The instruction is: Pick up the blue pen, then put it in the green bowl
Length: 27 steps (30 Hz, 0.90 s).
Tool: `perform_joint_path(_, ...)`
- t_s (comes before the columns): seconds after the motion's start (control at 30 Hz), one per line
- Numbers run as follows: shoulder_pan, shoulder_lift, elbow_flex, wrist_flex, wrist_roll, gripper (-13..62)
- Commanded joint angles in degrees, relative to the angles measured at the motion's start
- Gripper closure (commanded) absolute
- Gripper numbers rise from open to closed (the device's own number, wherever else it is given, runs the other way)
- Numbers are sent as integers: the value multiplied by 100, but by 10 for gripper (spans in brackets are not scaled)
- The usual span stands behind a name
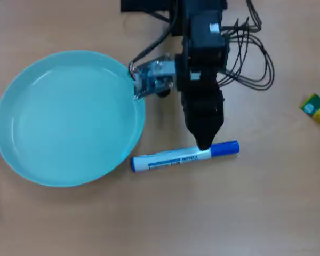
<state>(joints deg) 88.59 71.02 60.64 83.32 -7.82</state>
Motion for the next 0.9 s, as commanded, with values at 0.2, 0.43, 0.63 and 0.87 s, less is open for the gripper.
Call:
perform_joint_path(0.2, 264, -712, -554, 44, -79, 134)
perform_joint_path(0.43, 387, -1107, -677, 26, -396, 134)
perform_joint_path(0.63, 396, -1292, -844, -53, -448, 136)
perform_joint_path(0.87, 378, -2004, -1433, 18, -475, 137)
